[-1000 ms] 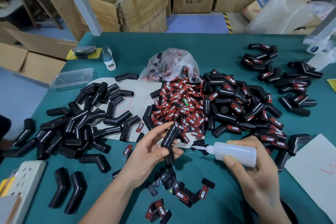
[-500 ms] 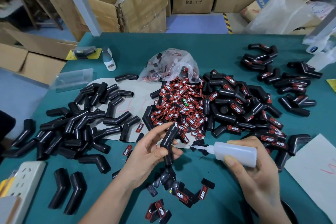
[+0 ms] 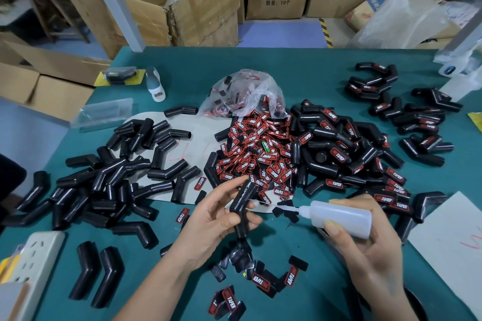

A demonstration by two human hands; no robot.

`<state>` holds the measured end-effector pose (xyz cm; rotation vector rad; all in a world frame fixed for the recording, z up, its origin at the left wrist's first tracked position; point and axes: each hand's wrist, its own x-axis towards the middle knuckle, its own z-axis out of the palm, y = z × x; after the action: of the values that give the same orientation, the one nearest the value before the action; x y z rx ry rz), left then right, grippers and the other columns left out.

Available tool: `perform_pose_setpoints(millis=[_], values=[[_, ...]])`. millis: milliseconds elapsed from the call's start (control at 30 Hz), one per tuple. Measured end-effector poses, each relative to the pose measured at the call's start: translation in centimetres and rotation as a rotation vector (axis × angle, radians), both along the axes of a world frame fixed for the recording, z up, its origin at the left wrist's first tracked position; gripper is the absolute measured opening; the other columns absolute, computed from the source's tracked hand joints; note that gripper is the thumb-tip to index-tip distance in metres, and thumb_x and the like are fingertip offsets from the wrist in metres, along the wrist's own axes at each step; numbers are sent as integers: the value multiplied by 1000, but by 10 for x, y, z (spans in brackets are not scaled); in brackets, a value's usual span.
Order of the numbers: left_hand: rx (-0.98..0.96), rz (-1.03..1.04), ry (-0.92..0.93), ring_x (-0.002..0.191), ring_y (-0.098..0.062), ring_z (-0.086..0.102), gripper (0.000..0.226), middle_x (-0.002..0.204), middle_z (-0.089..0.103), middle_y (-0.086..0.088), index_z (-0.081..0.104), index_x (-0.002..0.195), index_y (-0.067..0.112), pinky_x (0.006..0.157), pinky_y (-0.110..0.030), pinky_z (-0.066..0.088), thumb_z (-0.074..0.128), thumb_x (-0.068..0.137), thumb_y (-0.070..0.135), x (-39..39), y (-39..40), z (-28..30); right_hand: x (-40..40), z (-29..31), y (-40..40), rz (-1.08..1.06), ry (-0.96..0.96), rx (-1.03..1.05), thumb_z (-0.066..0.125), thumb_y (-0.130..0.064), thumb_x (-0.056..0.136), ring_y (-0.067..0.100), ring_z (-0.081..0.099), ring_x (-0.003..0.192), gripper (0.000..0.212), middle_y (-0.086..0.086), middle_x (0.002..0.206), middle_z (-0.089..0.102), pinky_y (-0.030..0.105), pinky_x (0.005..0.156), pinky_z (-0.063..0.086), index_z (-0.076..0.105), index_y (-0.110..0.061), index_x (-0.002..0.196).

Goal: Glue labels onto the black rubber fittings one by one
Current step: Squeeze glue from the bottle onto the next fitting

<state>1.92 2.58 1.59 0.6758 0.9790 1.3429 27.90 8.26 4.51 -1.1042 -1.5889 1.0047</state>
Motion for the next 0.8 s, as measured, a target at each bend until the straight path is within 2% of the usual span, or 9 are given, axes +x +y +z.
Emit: perform_pose_setpoints(millis=[167,367,800], values=[[0,-1,-9,97,-33,76,72,117,73,-10,66,140,30,89,-39,61,94,75,39,-1,0,1,-1,0,-1,16,-16,19,72,-43,83,11,67,89,23,-13,101,68,16,73,49,67,-41,105],[12,-12,2,97,-32,76,71,115,73,-11,65,142,29,90,-39,61,92,77,39,-2,0,2,0,0,0,-18,7,0,73,-45,82,14,68,89,23,-11,101,67,24,71,53,68,-45,104],[14,-20,8,97,-32,76,73,114,74,-9,64,143,29,90,-39,61,92,76,40,-2,0,2,0,0,1,-13,4,8,72,-46,82,11,68,87,23,-11,101,67,16,70,51,68,-46,104]])
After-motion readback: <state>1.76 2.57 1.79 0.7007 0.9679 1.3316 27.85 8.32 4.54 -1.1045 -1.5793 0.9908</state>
